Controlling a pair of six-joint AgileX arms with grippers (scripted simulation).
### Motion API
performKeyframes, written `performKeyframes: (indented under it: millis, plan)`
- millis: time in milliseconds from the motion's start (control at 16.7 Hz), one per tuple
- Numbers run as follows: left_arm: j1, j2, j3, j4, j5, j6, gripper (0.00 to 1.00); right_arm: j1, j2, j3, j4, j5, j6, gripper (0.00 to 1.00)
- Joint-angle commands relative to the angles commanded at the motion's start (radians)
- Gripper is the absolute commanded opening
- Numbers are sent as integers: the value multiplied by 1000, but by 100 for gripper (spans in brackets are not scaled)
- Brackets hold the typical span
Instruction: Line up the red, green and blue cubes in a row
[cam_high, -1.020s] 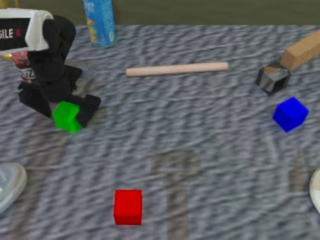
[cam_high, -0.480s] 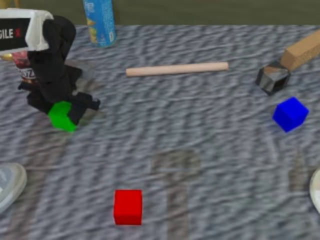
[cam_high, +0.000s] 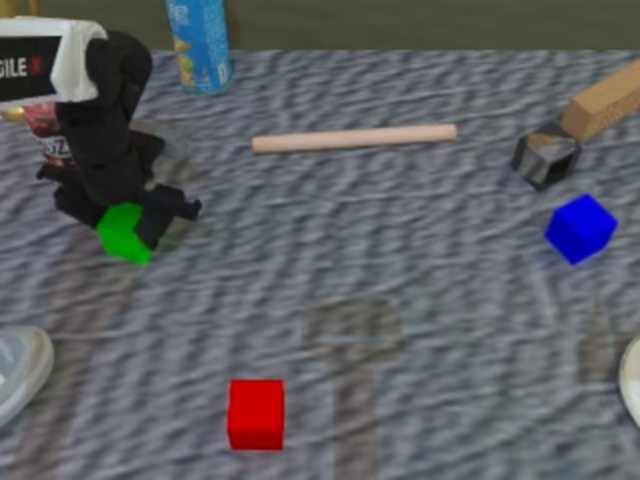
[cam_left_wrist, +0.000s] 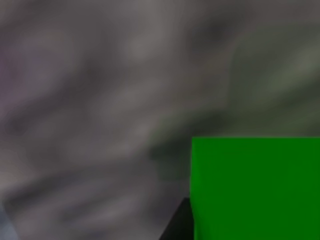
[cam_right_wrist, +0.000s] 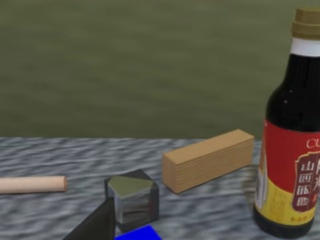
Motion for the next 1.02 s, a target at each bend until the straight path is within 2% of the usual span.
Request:
performKeyframes:
  millis: [240,600,1020]
  plan:
    - [2,-10,15,-18,1,1,0,0,0,0,0,0,0,100]
    - [19,-80,136,-217,0,-2,0,0,0,0,0,0,0,100]
    - [3,-88,141,-227,-1,-13,0,0,0,0,0,0,0,100]
